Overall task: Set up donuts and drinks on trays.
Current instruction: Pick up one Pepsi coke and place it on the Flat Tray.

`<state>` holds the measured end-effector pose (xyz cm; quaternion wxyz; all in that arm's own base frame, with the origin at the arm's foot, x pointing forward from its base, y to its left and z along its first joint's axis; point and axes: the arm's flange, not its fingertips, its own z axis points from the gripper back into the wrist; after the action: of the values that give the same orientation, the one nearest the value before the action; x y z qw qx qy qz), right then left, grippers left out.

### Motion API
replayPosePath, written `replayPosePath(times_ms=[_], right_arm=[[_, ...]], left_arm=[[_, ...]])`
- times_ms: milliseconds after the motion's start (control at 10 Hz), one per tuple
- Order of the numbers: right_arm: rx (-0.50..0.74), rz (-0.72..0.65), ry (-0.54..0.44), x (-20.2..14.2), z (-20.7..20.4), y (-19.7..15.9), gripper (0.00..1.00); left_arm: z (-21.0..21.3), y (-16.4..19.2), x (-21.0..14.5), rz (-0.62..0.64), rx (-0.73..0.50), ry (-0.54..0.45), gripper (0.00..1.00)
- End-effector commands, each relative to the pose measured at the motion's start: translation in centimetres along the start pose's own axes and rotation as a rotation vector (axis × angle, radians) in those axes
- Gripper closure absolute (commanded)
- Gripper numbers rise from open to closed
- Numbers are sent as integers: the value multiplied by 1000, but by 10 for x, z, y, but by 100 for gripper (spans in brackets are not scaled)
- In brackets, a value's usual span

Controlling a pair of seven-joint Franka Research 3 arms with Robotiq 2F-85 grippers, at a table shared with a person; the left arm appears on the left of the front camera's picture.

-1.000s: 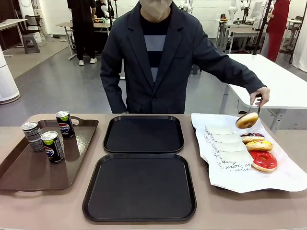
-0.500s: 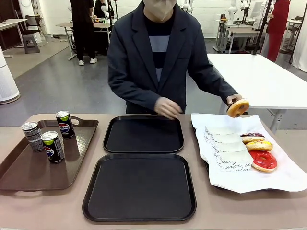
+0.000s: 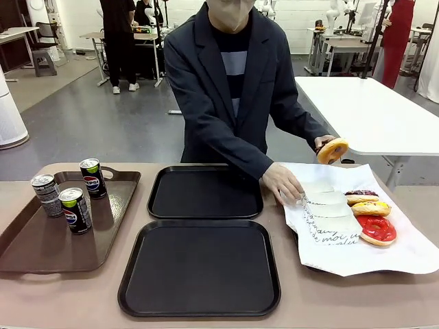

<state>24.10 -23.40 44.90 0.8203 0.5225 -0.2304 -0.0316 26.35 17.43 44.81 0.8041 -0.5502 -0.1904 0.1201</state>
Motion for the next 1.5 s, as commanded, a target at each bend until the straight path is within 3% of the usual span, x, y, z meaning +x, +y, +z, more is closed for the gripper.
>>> replayPosePath(times_ms=[0,200,400,600,1000,1400], right_arm=[[28,20,-21,4,1,1,0],[28,20,-21,4,1,1,0],[28,20,-21,4,1,1,0],[28,20,-21,4,1,1,0],[28,20,-21,4,1,1,0],[28,20,-21,4,1,1,0]], left_arm=[[0,0,0,0,0,0,0],[-8,-54,-3,-125,196,51,0],[-35,-97,20,-219,432,104,0],[-74,-119,42,-212,658,166,0],[-172,-106,68,-248,985,215,0],[-248,-88,44,-313,1096,258,0]])
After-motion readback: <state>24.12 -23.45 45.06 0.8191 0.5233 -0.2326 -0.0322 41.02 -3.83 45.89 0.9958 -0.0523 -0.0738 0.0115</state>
